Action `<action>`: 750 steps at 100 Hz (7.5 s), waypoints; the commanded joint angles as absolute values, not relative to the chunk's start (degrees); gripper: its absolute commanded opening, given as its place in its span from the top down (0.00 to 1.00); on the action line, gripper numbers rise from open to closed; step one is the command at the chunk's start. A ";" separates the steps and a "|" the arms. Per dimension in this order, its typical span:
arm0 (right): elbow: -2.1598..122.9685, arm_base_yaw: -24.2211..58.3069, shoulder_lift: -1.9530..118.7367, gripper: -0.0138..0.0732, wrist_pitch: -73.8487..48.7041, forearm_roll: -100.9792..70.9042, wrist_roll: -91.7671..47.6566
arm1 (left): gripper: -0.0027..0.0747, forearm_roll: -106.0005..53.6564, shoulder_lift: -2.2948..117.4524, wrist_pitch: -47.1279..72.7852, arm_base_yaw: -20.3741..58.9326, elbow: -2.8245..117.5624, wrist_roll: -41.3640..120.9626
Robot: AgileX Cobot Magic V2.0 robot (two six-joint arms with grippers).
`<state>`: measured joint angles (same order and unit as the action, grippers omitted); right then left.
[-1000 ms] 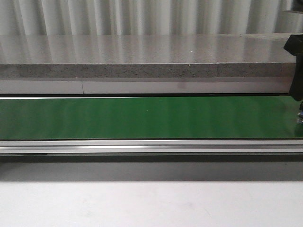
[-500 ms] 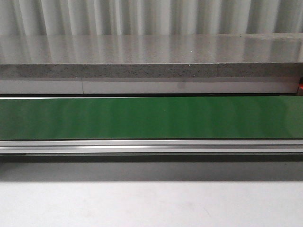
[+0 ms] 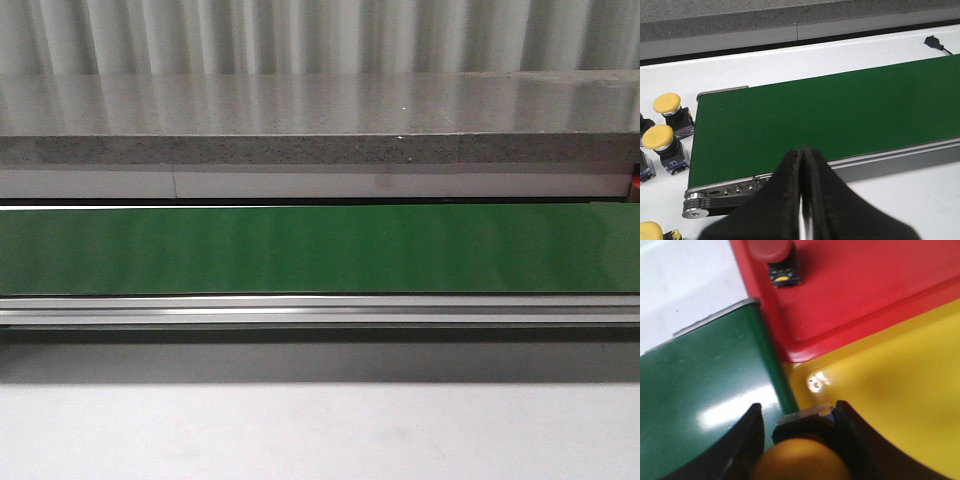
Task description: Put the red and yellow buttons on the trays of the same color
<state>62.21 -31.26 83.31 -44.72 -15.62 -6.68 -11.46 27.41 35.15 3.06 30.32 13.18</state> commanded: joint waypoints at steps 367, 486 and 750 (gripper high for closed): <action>25.96 7.54 15.34 0.92 -31.48 -13.79 -16.31 | 0.99 -12.21 27.63 29.72 3.61 31.28 12.89; 25.96 7.54 15.41 0.92 -31.48 -13.79 -16.31 | 0.30 0.83 52.12 45.42 -18.94 39.65 -8.28; 25.96 7.54 15.41 0.92 -31.66 -13.79 -16.31 | 0.74 0.00 88.82 68.71 -9.82 82.05 -4.08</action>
